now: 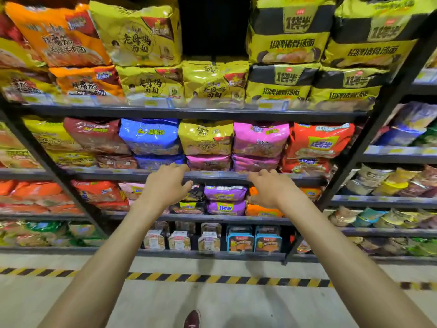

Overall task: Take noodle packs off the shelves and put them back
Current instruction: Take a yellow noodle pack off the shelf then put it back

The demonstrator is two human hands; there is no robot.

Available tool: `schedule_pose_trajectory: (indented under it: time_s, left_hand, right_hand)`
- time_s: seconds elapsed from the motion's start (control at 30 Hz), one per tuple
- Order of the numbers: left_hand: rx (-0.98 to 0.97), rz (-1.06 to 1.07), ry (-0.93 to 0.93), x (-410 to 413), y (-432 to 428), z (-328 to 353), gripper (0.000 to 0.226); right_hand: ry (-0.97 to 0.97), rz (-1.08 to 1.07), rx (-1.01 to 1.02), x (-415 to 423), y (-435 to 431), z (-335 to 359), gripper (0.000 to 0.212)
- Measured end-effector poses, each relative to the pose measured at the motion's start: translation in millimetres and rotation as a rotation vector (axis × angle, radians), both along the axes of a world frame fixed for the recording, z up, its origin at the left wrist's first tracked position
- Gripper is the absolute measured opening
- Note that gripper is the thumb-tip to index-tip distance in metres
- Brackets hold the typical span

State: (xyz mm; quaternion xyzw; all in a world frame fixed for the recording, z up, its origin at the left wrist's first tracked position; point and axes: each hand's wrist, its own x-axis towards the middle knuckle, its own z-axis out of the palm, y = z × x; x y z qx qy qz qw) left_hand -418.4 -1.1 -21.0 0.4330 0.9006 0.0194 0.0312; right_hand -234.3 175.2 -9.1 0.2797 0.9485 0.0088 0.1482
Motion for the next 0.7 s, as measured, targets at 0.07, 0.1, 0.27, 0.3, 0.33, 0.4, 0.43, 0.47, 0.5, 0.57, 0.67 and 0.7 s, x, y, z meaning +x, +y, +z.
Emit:
schedule_pose_trajectory:
  time_s: [0.07,0.1,0.27,0.3,0.33,0.4,0.43,0.47,0.5,0.57,0.67,0.7]
  left_hand:
    - [0.007,0.002,0.018,-8.4,3.0,-7.1,0.052]
    - [0.007,0.002,0.022,-14.0,5.5,-11.7,0.052]
    - [0.004,-0.027,0.01,-45.8,21.9,-32.0,0.052]
    - [0.009,-0.036,-0.006,-53.9,26.0,-35.8,0.052]
    - [0.018,-0.043,-0.027,-62.5,30.0,-39.5,0.052]
    - [0.043,-0.056,-0.061,-80.1,38.5,-47.7,0.051]
    - [0.053,-0.061,-0.069,-88.6,42.5,-52.3,0.049]
    - [0.061,-0.066,-0.078,-96.7,46.5,-56.5,0.049]
    - [0.073,-0.072,-0.09,-104.5,50.4,-61.0,0.048]
    - [0.117,-0.09,-0.116,-118.3,58.3,-71.5,0.048]
    - [0.188,-0.104,-0.13,-136.9,69.8,-85.2,0.048]
    - [0.213,-0.101,-0.136,-141.6,72.9,-89.7,0.048]
  right_hand:
    - [-0.008,0.012,0.005,-10.0,1.3,-6.4,0.066]
    - [-0.009,0.018,0.006,-16.1,2.3,-9.5,0.063]
    - [0.027,0.025,0.042,-54.1,8.6,-22.6,0.059]
    - [0.033,0.022,0.046,-62.4,10.4,-25.5,0.057]
    - [0.036,0.017,0.05,-70.6,12.7,-29.4,0.056]
    - [0.036,0.005,0.056,-86.1,18.8,-38.1,0.054]
    - [0.035,-0.003,0.057,-93.3,22.3,-42.6,0.054]
    - [0.036,-0.016,0.057,-100.1,25.5,-46.9,0.054]
    - [0.041,-0.03,0.055,-106.3,28.8,-51.2,0.055]
    - [0.072,-0.066,0.059,-116.1,35.1,-61.0,0.055]
    - [0.157,-0.108,0.096,-128.0,44.5,-75.8,0.053]
    - [0.185,-0.116,0.104,-131.4,47.9,-80.0,0.052]
